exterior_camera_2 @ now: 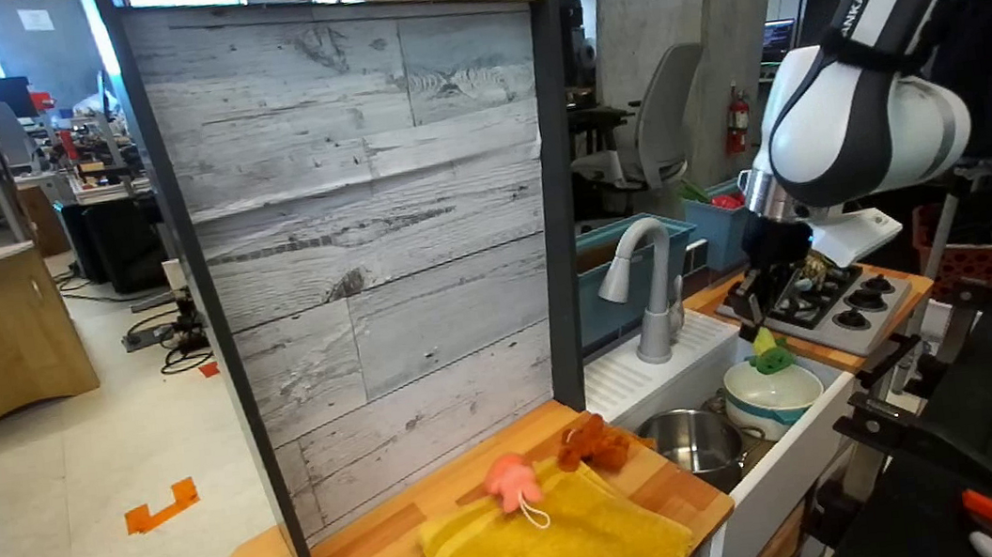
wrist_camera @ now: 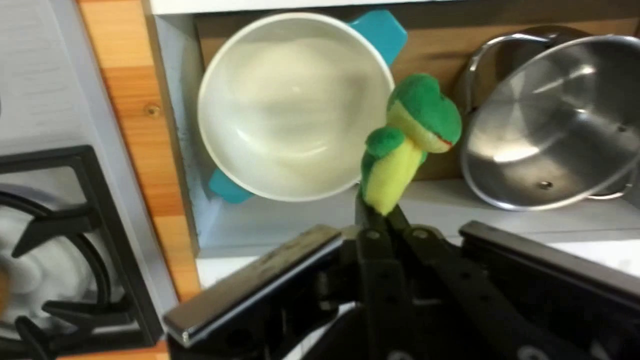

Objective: Wipe the counter with the towel. Remove the things from the dishes in the sink and put them on the counter and the stove

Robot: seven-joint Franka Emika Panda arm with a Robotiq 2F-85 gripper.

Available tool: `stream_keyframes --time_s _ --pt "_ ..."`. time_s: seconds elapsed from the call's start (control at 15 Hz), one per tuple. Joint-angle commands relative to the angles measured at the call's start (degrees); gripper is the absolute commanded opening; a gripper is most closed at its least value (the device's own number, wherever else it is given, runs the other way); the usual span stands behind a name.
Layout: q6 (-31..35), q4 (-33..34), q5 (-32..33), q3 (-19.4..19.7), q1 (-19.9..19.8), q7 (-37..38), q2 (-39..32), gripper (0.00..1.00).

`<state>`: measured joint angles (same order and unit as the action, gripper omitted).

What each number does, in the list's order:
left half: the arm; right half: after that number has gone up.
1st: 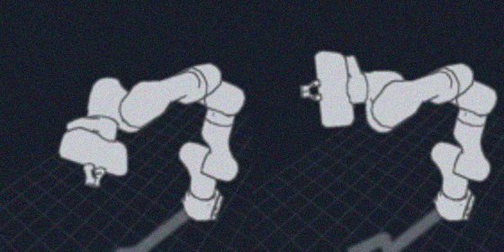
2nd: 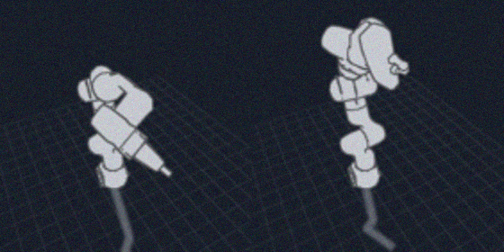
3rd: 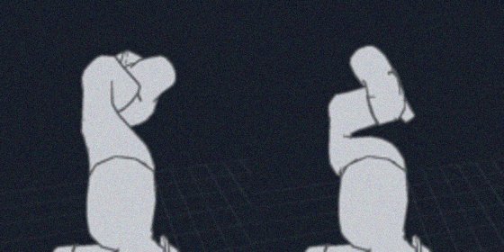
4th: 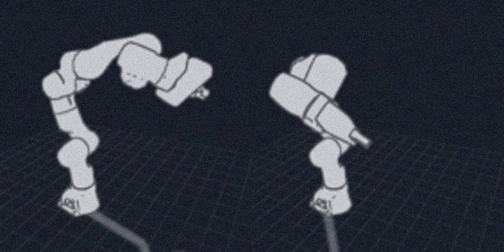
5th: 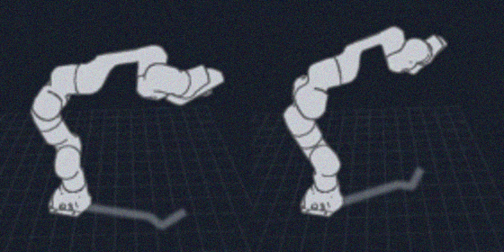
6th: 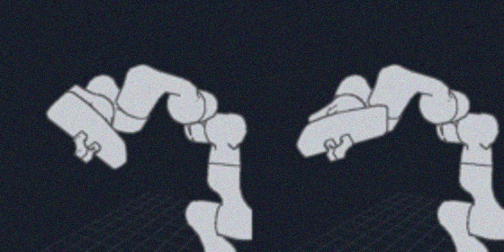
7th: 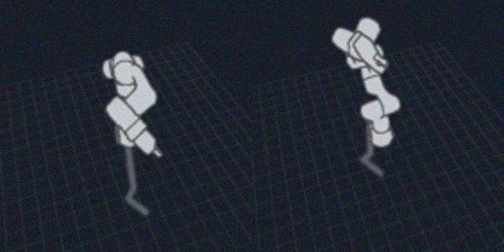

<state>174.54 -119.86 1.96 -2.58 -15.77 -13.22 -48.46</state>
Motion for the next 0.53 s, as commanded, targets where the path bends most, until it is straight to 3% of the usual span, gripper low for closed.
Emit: stream_keyframes --time_s 0.0,0.27,0.47 --pt "14.18 -14.62 3.03 -8.04 -4.62 -3.61 6.09 0.01" --pt "25.42 -21.63 2.8 -5.6 8.94 3.84 6.61 0.01" --pt "28.75 -23.7 -6.94 -5.14 22.03 4.92 8.43 0.01"
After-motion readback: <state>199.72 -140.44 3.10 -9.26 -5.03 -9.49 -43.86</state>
